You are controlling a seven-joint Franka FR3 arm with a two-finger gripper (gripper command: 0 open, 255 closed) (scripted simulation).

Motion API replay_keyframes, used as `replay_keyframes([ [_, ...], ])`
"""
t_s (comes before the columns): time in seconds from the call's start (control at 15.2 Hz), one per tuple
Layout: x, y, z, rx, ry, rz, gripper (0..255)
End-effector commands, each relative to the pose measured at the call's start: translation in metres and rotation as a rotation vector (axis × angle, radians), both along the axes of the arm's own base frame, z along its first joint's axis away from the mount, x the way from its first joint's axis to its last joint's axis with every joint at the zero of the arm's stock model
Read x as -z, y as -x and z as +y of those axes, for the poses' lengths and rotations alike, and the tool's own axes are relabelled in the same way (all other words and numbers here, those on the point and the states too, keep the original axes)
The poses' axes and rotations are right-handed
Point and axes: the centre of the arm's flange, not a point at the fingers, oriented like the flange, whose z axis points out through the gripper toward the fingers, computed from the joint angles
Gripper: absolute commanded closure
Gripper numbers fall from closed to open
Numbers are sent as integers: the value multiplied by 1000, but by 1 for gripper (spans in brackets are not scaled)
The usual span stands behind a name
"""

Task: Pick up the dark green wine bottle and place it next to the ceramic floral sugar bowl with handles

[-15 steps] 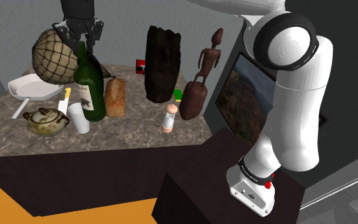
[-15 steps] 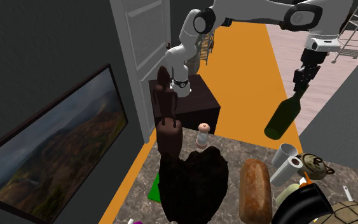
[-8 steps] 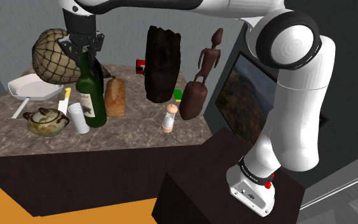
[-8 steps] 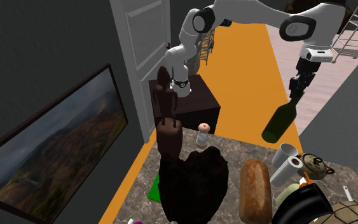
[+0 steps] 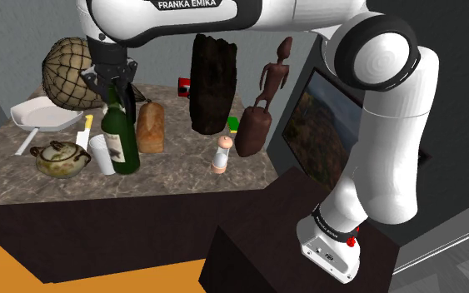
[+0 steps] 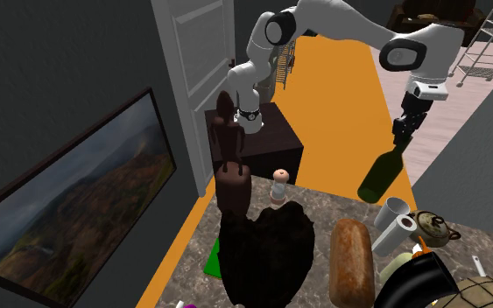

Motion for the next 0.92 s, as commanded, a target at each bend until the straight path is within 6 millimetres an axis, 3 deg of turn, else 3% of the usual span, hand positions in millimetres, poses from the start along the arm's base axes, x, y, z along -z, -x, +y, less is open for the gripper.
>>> replay_keyframes([
  [0.0,10,0,-1,0,-1,-1,255],
  [0.86,79,0,-1,0,-1,-1,255],
])
